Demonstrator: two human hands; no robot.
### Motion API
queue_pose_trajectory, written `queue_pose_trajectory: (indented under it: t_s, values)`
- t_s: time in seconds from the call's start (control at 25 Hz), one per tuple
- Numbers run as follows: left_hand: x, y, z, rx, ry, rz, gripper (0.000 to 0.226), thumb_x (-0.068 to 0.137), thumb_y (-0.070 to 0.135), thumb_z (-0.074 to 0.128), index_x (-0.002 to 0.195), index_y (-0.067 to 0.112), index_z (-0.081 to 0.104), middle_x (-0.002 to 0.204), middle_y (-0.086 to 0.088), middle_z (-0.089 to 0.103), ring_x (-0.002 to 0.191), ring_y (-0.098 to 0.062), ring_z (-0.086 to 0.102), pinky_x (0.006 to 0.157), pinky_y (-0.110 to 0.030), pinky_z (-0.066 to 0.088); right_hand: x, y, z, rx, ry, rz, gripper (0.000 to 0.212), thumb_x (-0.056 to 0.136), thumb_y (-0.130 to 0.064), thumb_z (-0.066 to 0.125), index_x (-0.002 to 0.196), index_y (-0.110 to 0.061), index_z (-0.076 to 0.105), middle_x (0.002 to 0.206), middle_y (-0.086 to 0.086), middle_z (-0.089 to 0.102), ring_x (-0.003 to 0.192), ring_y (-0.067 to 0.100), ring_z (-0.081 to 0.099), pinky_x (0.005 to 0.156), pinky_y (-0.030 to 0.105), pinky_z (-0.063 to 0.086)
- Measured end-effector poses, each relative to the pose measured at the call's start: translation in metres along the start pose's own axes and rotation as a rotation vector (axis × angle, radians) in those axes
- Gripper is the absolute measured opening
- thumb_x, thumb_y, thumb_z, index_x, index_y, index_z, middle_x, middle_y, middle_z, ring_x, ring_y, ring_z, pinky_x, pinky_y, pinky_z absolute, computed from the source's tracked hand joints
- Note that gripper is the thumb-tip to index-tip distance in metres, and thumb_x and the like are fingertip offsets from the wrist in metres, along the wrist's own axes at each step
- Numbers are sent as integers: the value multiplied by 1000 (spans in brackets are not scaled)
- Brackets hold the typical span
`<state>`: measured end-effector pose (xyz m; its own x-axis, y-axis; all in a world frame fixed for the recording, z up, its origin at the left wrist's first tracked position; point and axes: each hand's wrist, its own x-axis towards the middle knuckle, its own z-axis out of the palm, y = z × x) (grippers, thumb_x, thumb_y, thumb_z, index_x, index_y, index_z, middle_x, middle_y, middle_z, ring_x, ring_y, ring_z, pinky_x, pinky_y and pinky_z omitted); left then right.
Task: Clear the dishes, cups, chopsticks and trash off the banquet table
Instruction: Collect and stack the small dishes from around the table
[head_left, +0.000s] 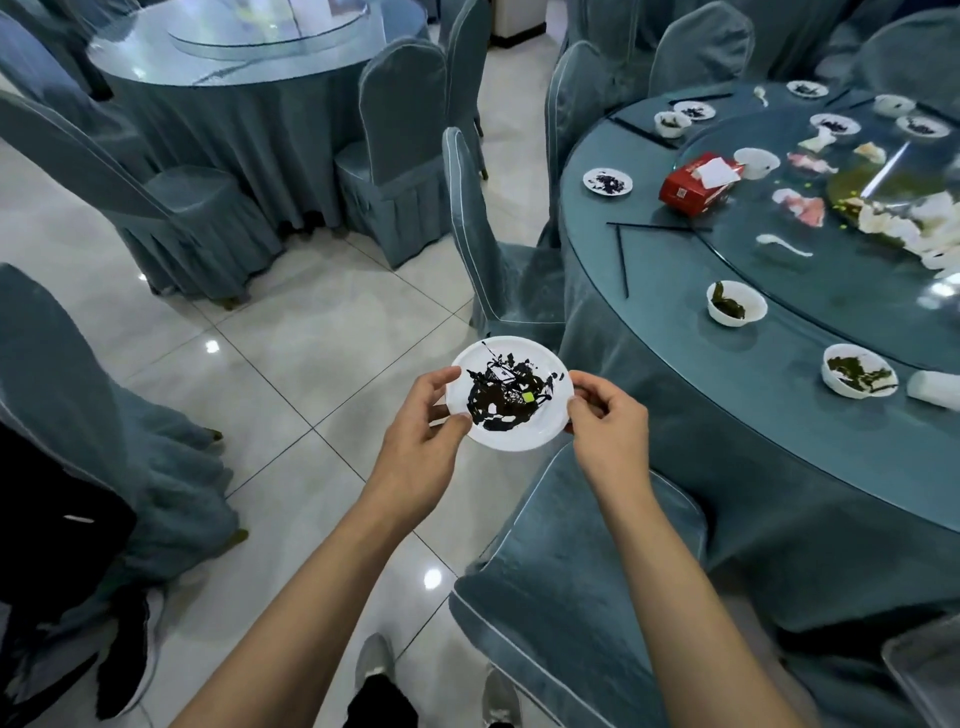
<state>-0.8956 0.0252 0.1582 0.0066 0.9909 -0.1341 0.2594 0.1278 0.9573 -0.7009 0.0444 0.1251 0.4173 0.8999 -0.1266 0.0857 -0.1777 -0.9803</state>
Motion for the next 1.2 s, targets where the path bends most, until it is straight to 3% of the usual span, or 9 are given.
queue_pose_trajectory:
  t_s: [0.32, 0.64, 0.84, 1.0, 1.2]
  values:
    - [95, -6, -68, -14, -134, 39, 44, 98, 9, 54, 129, 40, 55, 132, 2, 61, 103, 2, 62, 76, -6, 46, 33, -19, 87, 18, 130, -2, 34, 90, 6, 53, 107, -14, 76, 96, 1, 77, 84, 15, 71, 86, 53, 60]
    - [182, -6, -139, -23, -266, 93, 43, 98, 8, 54, 129, 38, 55, 131, 4, 62, 104, 4, 62, 84, -16, 48, 57, -41, 174, 30, 284, 3, 34, 90, 6, 54, 105, -16, 76, 94, 2, 77, 80, 15, 69, 86, 52, 60]
    - [224, -6, -154, -62, -315, 103, 44, 98, 3, 53, 131, 31, 55, 129, 4, 64, 102, 2, 63, 78, -8, 47, 78, -51, 202, 13, 334, 6, 34, 90, 7, 55, 104, -18, 74, 96, -3, 76, 84, 9, 70, 92, 45, 59]
    - [260, -1, -155, -80, -350, 120, 44, 97, 0, 51, 131, 27, 56, 122, 8, 65, 96, 6, 64, 72, -8, 48, 107, -54, 215, 17, 366, 20, 32, 91, 6, 54, 108, -12, 75, 101, 2, 76, 93, 19, 72, 90, 50, 59]
    - [318, 3, -146, -34, -372, 114, 44, 98, 5, 53, 127, 38, 57, 120, 14, 65, 104, 6, 62, 77, -7, 47, 159, -54, 229, 15, 396, 20, 33, 91, 5, 56, 106, -18, 74, 99, -3, 76, 87, 7, 70, 93, 36, 58]
